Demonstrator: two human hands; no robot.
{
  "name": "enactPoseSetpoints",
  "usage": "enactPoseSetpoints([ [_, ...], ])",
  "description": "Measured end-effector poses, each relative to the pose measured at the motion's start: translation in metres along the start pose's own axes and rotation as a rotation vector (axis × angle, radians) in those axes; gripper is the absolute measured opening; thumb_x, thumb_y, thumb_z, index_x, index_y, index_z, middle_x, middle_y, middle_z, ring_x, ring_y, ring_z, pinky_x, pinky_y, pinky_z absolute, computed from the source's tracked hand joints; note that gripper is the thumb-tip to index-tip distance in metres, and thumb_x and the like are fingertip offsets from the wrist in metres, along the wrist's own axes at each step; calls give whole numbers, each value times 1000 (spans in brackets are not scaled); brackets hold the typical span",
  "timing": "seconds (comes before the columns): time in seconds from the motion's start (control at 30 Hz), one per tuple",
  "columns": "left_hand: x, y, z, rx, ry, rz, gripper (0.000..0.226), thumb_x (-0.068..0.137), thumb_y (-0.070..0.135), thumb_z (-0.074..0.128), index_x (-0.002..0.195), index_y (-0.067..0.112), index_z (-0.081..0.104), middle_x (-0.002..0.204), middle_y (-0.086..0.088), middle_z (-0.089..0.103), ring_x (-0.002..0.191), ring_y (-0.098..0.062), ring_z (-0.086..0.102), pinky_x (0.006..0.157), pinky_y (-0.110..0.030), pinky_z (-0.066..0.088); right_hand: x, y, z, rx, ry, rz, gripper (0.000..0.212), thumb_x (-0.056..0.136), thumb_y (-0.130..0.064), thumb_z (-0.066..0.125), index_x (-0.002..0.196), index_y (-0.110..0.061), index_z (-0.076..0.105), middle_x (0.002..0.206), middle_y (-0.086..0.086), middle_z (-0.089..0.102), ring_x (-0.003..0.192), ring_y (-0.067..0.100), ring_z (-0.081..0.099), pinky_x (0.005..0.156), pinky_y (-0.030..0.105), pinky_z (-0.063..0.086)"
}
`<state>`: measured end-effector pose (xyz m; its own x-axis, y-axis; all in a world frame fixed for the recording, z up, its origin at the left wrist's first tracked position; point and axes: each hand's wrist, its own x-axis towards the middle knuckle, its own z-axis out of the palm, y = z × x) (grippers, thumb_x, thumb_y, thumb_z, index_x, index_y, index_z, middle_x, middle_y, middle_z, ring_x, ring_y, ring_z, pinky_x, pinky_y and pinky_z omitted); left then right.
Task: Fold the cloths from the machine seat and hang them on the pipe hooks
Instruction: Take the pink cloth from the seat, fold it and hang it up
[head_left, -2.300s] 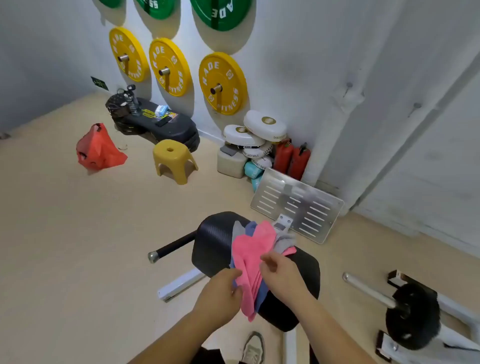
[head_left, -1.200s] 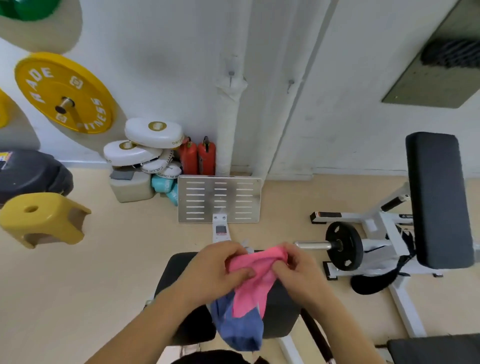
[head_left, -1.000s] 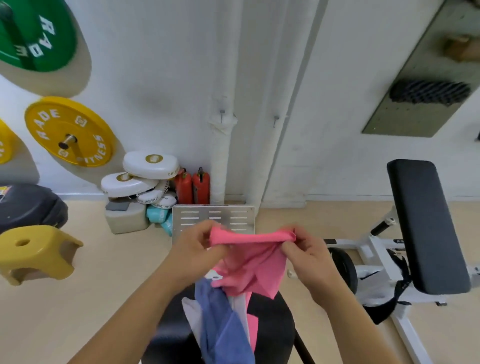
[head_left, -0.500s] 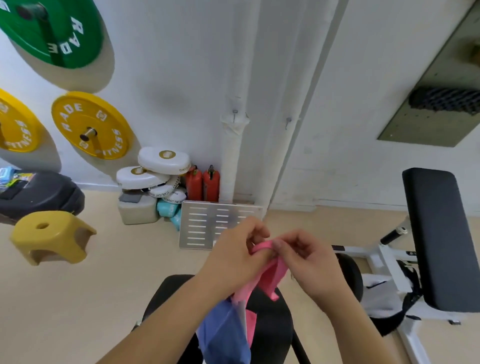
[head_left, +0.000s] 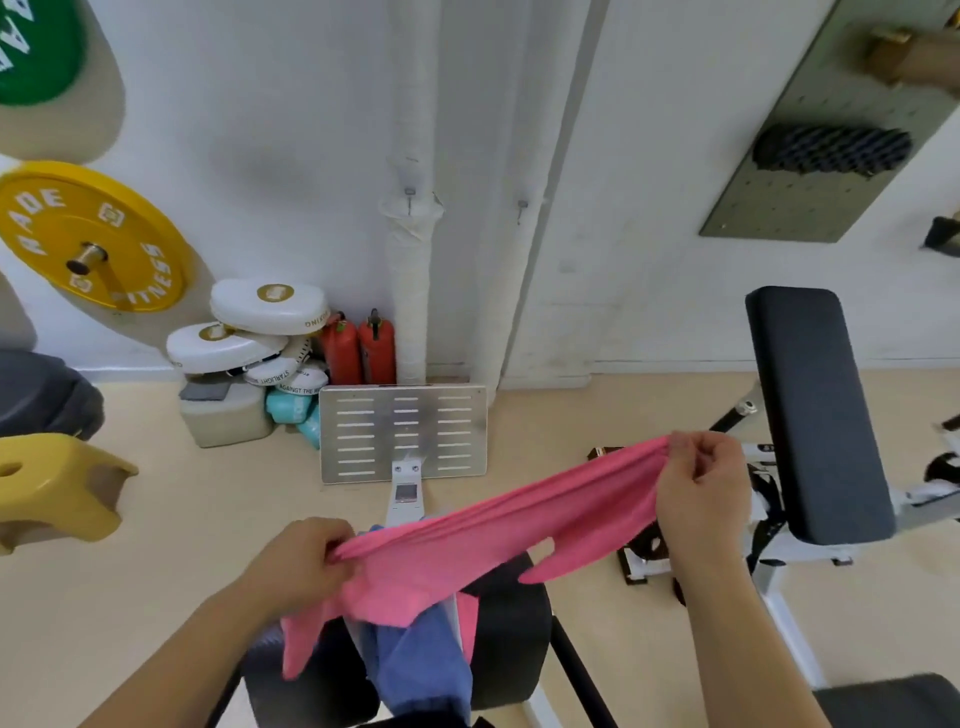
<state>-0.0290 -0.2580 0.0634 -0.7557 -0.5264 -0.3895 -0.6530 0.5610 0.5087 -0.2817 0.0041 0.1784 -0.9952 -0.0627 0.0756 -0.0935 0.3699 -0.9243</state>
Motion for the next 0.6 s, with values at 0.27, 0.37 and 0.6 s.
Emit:
enactPoseSetpoints([
  [0.27,-17,85,-60,-674,138,76,8,95,14,70,92,14,76,82,-7,80,72,-12,70,72,-30,55,-33,-11,26,-24,-338,-96,6,98,-19,66,92,-21,66,93,-4,71,84,10,64,74,26,50],
  [0.37,-33,122,-67,-741,118,175,17,100,18,63,92,18,78,79,-11,77,69,-18,65,70,-34,53,-58,-32,50,57,-627,-136,10,94,-7,70,87,-13,67,113,-13,70,83,2,65,74,18,53],
  [0.6,-43,113,-48,-380,263,300,25,97,13,57,103,31,72,90,16,73,86,0,66,77,-16,51,-74,-36,75,112,-767,-123,10,95,4,65,86,1,60,72,7,63,66,2,59,64,17,51],
])
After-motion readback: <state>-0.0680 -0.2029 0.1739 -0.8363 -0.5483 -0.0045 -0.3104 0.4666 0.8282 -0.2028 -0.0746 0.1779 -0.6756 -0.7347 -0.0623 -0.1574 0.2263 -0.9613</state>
